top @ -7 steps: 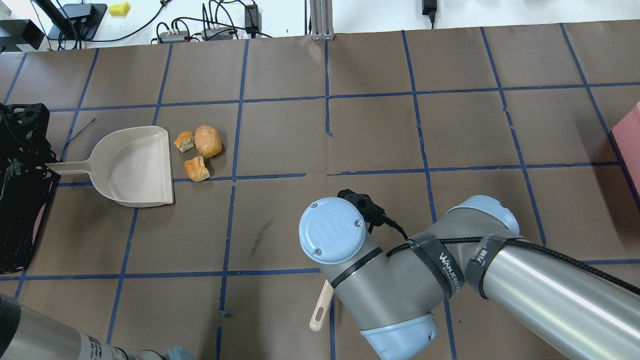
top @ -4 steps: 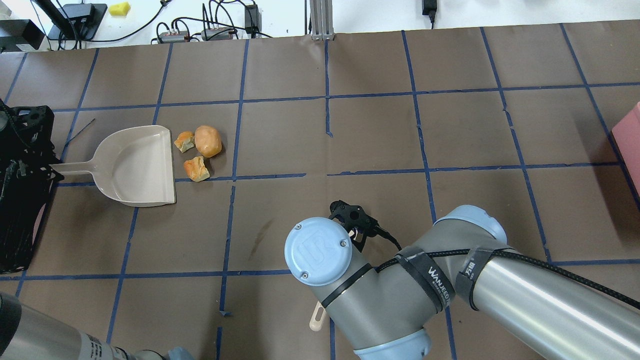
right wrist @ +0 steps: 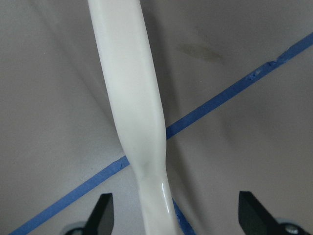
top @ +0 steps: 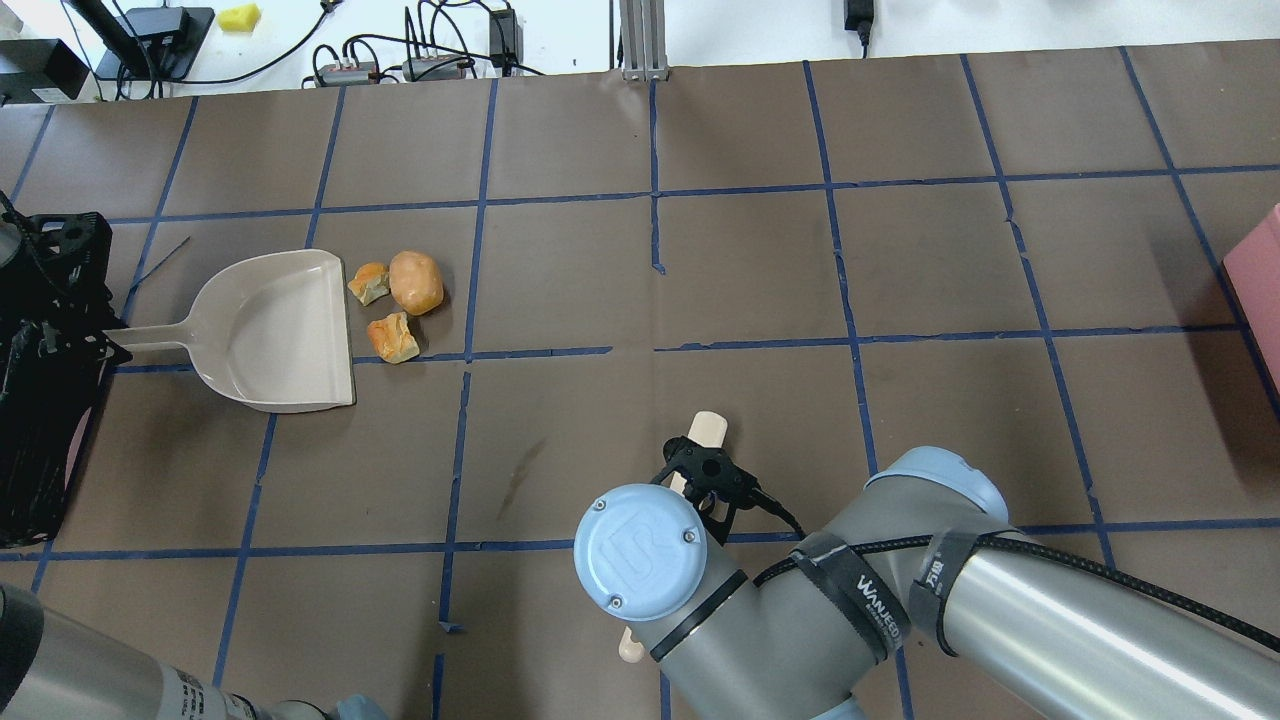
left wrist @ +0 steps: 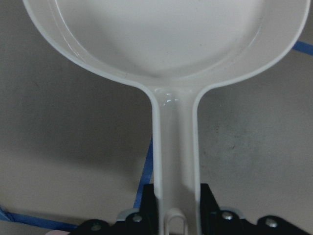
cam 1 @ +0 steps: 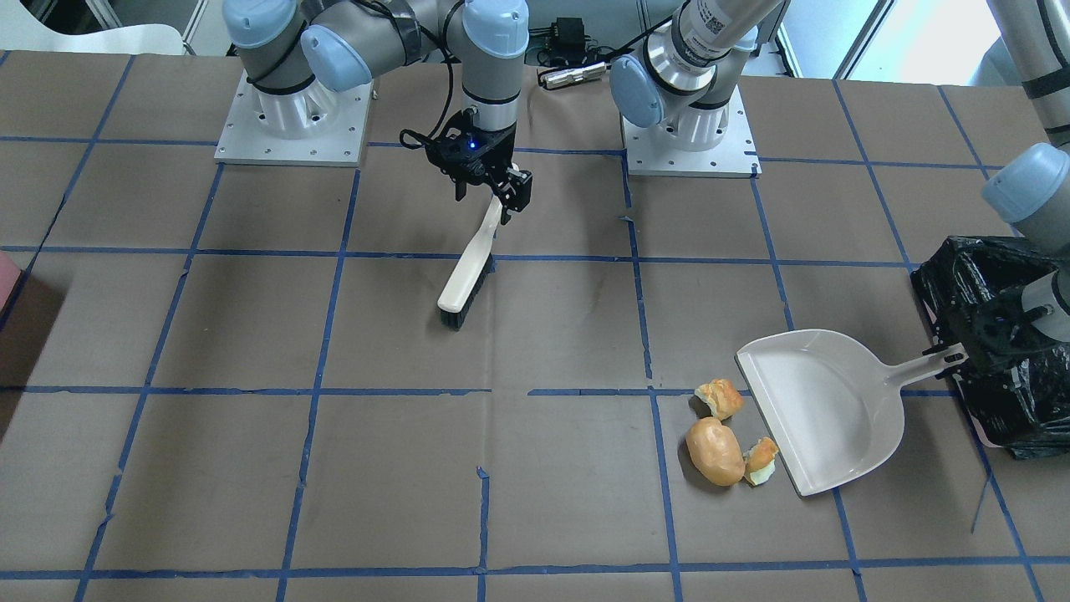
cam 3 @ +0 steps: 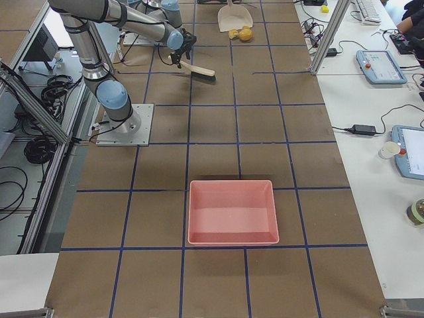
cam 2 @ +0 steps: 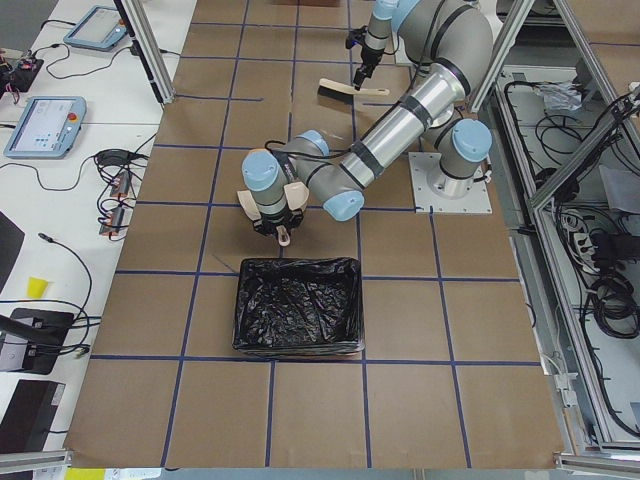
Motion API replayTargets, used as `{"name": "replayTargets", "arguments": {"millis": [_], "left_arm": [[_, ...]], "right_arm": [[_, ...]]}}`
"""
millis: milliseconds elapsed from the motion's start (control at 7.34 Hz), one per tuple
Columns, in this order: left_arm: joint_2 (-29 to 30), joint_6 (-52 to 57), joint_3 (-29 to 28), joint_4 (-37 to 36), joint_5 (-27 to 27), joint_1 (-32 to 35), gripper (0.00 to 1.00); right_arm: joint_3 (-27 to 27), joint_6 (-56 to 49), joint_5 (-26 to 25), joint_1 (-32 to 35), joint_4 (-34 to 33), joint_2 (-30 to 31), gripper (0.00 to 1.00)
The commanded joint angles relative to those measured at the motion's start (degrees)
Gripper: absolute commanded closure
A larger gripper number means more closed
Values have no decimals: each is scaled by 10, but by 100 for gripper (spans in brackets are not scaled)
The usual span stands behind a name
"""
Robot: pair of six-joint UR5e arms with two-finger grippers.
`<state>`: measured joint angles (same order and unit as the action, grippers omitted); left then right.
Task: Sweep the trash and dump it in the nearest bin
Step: 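Grasp the white brush handle with the right gripper and lift it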
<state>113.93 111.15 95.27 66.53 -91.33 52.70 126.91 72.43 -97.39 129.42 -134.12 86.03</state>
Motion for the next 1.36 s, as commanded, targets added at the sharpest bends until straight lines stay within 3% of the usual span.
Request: {"name": "replayTargets", "arguments": {"millis": [0, 272, 1226], "left_arm": [[0, -1, 0, 0, 0, 2, 97], [-5, -1, 1, 1, -1, 1, 97], [-8, -1, 3, 1, -1, 1, 97]], "right_arm": [[2, 9, 0, 14, -25, -9, 10], [0, 19, -21, 35, -64, -49, 10], [2, 11, -49, 43, -53, -45, 13]]}}
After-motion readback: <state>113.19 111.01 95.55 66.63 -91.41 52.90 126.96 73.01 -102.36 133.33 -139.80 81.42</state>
